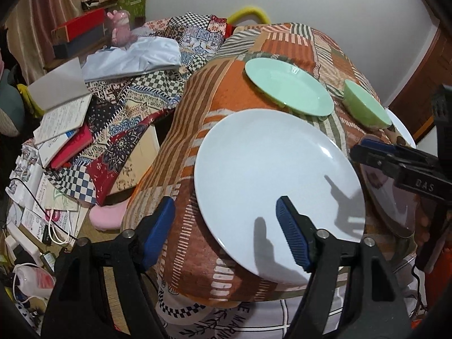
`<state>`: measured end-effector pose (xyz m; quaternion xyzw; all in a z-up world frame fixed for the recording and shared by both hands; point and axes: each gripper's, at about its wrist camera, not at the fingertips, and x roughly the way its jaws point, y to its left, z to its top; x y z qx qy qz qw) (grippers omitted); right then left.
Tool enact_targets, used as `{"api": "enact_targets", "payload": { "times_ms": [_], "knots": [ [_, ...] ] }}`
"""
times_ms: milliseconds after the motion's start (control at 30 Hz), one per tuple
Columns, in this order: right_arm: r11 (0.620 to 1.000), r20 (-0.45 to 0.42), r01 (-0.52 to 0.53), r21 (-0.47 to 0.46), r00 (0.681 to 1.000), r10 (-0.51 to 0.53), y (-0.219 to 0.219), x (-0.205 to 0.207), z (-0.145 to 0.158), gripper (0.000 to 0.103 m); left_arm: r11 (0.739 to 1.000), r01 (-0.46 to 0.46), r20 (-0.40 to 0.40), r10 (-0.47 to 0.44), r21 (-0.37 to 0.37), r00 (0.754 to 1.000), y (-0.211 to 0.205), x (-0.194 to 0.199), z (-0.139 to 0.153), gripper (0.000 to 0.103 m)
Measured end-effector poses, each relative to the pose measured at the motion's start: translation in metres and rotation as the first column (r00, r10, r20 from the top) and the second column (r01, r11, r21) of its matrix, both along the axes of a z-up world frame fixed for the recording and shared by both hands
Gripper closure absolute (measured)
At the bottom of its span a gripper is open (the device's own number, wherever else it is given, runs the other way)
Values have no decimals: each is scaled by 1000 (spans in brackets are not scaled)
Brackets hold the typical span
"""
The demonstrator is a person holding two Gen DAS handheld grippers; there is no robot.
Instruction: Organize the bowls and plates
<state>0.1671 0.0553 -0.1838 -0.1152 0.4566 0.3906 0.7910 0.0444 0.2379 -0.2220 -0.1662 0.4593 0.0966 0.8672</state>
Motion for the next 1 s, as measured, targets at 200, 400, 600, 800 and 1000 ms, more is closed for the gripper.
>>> {"api": "enact_targets", "payload": {
  "times_ms": [200, 400, 600, 800, 1000],
  "knots": [
    [999, -30, -35, -38, 999, 33, 12, 6, -12, 65, 999, -1, -19, 0, -40, 1000, 6, 2, -13, 58],
    [997, -54, -37, -66, 998, 33, 15, 10, -20, 72, 997, -10, -5, 10, -72, 1000, 14, 2, -16, 71],
    [997, -54, -27, -71, 998, 24, 17, 9, -19, 72, 997, -5, 4, 5, -79, 1000, 13, 1, -14, 78],
    [997, -72, -52, -55, 996, 48, 19, 1, -17, 72, 995, -42, 1, 42, -92, 999, 23, -5, -15, 78],
    [997, -85, -55, -48, 995, 51, 16, -4, -19, 72, 992, -44, -1, 45, -122, 999, 23, -13, -15, 78]
  ]
}}
